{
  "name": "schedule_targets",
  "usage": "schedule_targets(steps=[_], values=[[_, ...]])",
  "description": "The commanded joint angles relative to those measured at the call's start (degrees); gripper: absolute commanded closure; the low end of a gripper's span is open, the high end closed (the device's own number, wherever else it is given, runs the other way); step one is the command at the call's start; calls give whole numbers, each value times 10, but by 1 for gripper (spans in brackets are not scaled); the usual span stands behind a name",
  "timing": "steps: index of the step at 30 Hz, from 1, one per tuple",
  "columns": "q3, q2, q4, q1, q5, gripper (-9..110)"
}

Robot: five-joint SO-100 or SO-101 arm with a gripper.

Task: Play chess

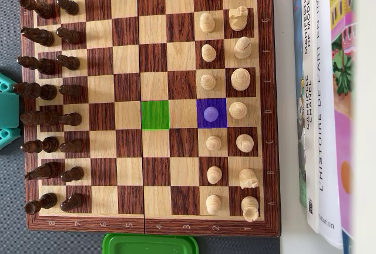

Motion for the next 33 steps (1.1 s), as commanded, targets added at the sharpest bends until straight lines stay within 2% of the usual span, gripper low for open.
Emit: schedule_targets(steps=[1, 13, 18, 33], values=[[11, 1, 0, 2, 0, 89], [11, 1, -1, -1, 4, 89], [11, 1, 0, -16, 72, 89], [11, 1, 1, -10, 71, 89]])
